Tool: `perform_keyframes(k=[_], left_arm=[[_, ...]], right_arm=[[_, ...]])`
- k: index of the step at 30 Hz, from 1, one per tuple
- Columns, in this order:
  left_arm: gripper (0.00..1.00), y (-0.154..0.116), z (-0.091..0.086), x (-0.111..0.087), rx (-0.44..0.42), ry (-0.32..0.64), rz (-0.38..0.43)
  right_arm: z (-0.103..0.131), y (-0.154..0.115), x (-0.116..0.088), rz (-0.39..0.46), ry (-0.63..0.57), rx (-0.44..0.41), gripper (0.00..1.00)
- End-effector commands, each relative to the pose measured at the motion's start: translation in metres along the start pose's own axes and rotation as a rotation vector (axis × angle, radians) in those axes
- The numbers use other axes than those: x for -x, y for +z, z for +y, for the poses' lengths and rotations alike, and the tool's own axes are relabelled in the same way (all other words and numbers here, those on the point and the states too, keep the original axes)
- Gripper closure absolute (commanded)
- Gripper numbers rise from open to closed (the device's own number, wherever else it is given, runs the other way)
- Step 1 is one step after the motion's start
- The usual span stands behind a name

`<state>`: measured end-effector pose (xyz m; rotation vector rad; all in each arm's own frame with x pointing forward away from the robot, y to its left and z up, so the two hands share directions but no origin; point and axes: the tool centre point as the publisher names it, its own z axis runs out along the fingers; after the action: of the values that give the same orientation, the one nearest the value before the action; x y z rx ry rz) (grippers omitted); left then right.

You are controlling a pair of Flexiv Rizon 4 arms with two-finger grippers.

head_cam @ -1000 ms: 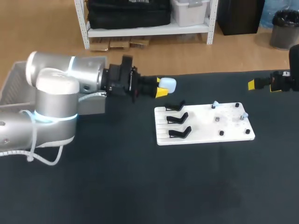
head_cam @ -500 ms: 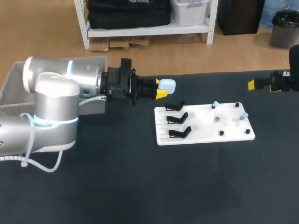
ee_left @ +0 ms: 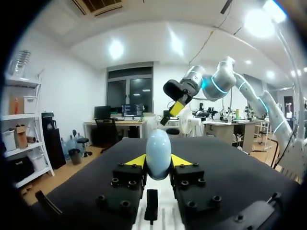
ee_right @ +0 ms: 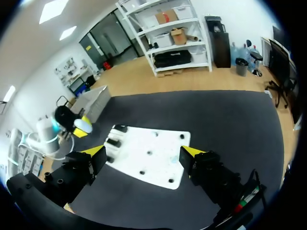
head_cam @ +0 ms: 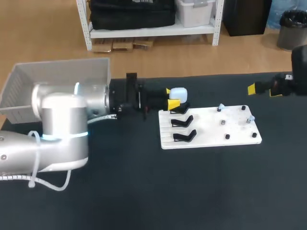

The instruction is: Pick up each earbud case from the left stands, insert the matching earbuds, close the lid, and place the case in the box.

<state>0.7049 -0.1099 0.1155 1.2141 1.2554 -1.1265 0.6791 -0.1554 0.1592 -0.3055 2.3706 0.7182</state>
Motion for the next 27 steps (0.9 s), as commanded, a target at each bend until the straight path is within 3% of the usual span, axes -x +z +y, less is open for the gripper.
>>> perform_keyframes(k=[1,13,27], left_arm=[[1.00,0.005,-0.003,-0.002,0.020,0.000,-0.003],[1.00,0.021,-0.004,-0.002,-0.055,-0.009,0.021],[1.00,0.034,-0.010,-0.007,-0.119,-0.045,-0.016]], right_arm=[[0.015,-0.012,-0.007,0.022,-0.028,0.073,0.00],[0.067,0.006,-0.035,0.136,-0.136,0.127,0.00],[0.106,0.022,-0.040,0.176,-0.136,0.131,0.00]])
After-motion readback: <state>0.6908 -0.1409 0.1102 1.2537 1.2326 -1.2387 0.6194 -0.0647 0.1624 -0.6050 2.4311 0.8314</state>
